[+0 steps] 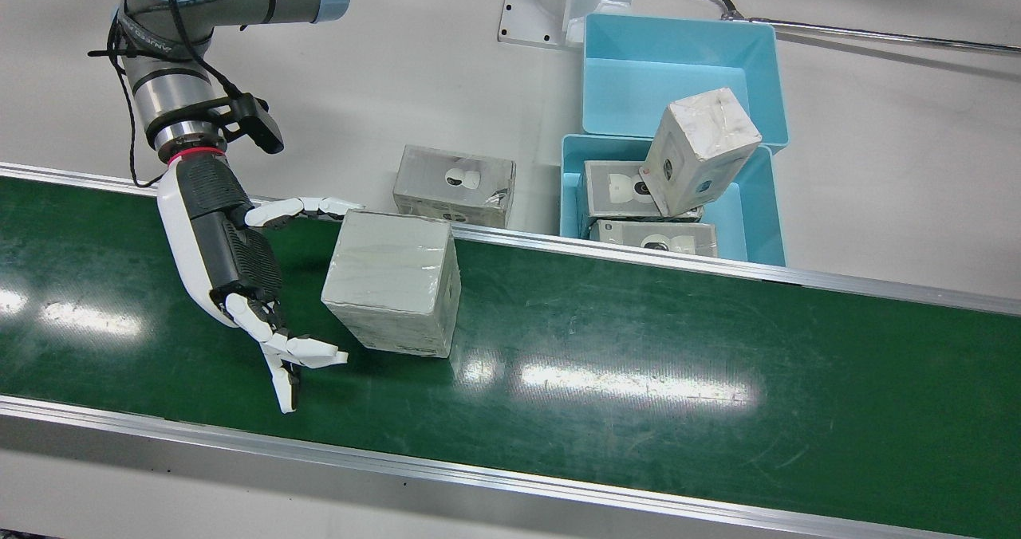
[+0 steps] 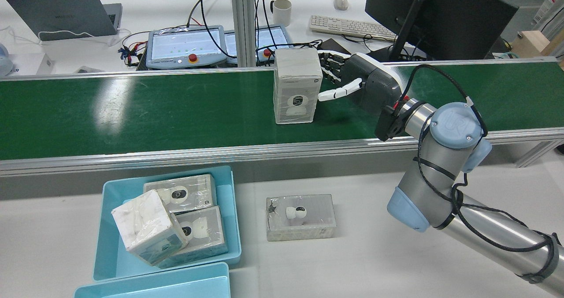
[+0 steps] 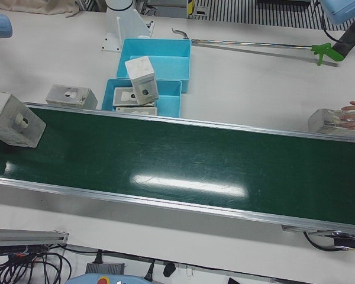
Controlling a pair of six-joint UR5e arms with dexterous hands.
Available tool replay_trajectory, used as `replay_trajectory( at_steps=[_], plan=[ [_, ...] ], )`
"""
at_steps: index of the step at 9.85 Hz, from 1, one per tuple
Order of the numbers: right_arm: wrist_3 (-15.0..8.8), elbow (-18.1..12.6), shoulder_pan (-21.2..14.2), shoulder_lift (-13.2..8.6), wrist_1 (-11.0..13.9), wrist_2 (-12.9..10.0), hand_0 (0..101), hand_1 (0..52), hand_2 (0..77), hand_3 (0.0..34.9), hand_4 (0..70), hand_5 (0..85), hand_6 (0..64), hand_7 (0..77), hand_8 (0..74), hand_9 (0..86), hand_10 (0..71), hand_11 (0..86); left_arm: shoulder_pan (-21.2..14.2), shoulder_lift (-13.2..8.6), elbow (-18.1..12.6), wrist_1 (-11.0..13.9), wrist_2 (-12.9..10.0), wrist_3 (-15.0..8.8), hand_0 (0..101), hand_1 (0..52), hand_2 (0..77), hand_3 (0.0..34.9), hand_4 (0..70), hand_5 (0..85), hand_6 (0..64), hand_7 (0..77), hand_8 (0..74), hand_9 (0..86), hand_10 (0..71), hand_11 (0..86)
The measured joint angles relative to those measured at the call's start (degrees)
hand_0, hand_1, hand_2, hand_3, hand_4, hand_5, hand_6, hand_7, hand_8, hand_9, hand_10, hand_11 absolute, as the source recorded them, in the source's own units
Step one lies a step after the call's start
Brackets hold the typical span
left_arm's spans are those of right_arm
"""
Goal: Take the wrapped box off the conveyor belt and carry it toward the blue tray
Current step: 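Close the right hand around the wrapped white box and lift it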
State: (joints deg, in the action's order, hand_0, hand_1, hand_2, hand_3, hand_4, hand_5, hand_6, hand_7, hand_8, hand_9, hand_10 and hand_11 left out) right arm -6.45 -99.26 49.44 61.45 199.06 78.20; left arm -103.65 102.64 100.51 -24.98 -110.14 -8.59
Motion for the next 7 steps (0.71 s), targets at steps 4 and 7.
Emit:
replay_trajectory(
  at_steps=[4,7],
  plan=[
    [-0.36,1.15,-4.22,-2.92,0.72,-3.53,53,20.2,20.7,6.7,18.0,22.4,7.1,25.6,0.0,3.3,0.0,1.6,0.0,0.0,0.0,0.0,0.0,0.0,0,0.0,1.1,0.0,0.0,0.5,0.0,0.5,0.5,0.0,0.0,0.5],
    [-0.69,0.53,-5.02,-5.36,3.01,-6.04,56,21.3,27.3,5.9,27.3,29.5,10.9,32.2,1.6,7.1,0.0,1.6,0.0,0.0,0.0,0.0,0.0,0.0,0,0.0,1.1,0.0,0.0,0.5,0.0,0.5,0.5,0.0,0.0,0.5]
  ],
)
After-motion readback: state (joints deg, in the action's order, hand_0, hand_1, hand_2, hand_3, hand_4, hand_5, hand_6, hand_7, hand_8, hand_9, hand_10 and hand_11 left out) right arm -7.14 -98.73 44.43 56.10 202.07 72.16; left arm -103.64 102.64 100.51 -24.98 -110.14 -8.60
